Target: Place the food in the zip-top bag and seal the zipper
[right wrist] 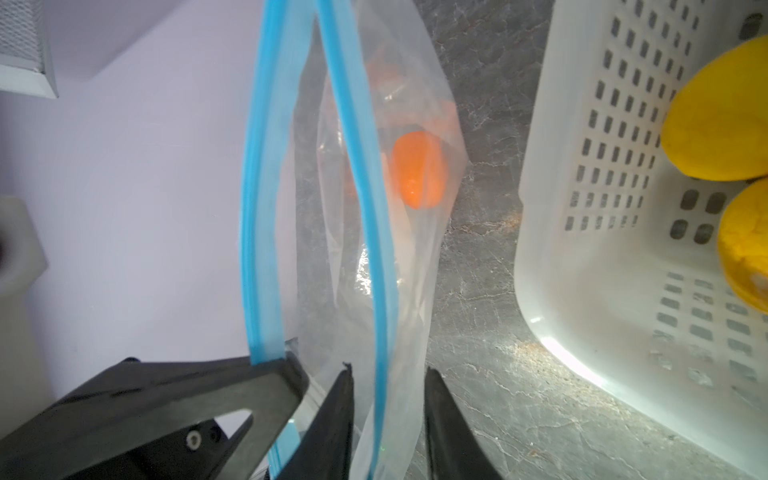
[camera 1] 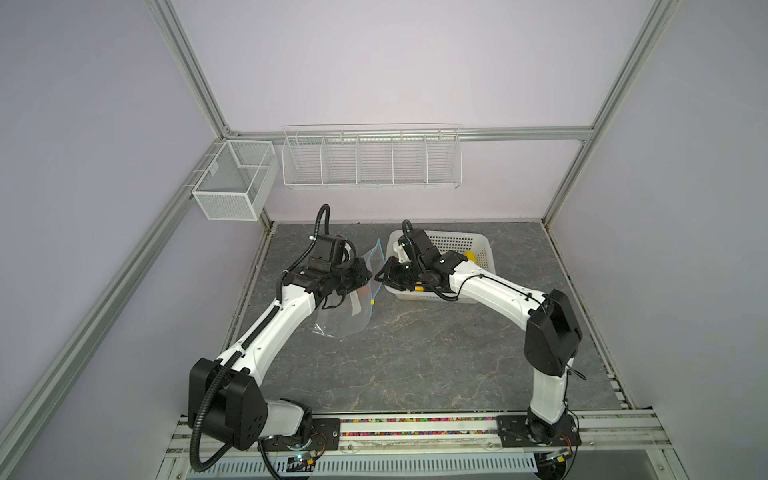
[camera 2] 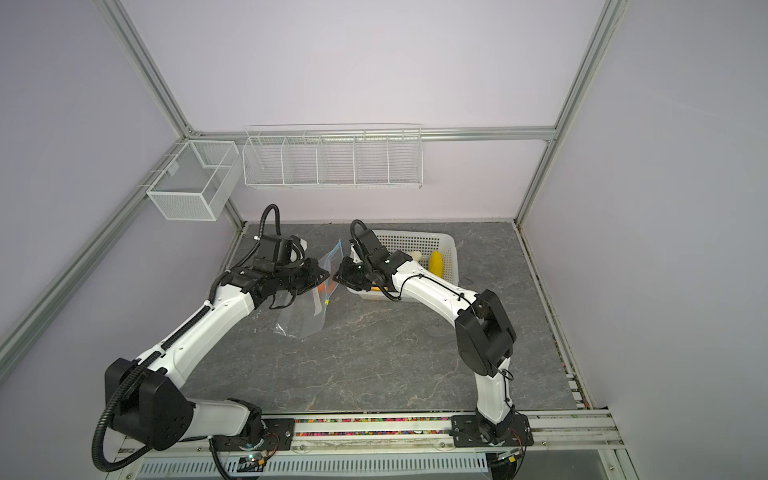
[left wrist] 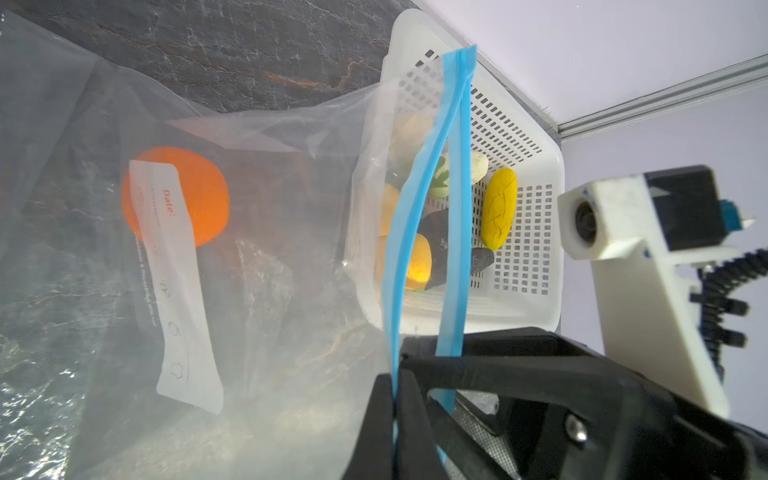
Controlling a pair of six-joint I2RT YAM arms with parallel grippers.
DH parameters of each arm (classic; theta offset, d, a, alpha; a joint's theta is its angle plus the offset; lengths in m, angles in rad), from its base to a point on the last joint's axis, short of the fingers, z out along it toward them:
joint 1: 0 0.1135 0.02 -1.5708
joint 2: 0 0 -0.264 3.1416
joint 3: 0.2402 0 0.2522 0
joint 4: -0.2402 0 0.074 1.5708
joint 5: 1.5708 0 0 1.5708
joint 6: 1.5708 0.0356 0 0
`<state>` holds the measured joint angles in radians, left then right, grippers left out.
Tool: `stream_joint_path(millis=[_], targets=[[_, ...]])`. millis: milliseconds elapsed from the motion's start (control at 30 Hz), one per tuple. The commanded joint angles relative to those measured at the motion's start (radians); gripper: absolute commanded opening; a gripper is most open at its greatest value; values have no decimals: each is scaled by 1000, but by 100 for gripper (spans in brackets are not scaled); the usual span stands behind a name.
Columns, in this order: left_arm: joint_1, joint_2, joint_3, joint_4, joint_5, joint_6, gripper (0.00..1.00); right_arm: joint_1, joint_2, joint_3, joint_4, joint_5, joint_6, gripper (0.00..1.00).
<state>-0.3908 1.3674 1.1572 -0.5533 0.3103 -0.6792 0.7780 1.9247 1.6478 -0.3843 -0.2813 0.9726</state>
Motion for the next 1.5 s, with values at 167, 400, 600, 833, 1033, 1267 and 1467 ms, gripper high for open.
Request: stream_joint_path(millis=[167, 400, 600, 833, 1033, 1267, 1467], targets=[[6, -55, 40, -67, -36, 28, 0, 14, 15, 43, 7, -23, 3, 15], [6, -93, 87, -129, -72, 39, 0, 23, 20, 89, -20, -29, -17, 8], [6, -117, 178, -231, -134, 71, 0, 24, 17, 122, -34, -27, -29, 7], [7, -172, 230, -280, -224, 102, 0, 24, 22, 149, -30, -24, -31, 7], [7, -187, 222, -313, -250, 113, 0, 24, 23, 134, -28, -26, -31, 7], [9, -174, 201, -310, -236, 129, 0, 20, 24, 64, 1, 0, -32, 7], [9, -118, 187, -302, -205, 151, 0, 16, 43, 23, 20, -5, -25, 7]])
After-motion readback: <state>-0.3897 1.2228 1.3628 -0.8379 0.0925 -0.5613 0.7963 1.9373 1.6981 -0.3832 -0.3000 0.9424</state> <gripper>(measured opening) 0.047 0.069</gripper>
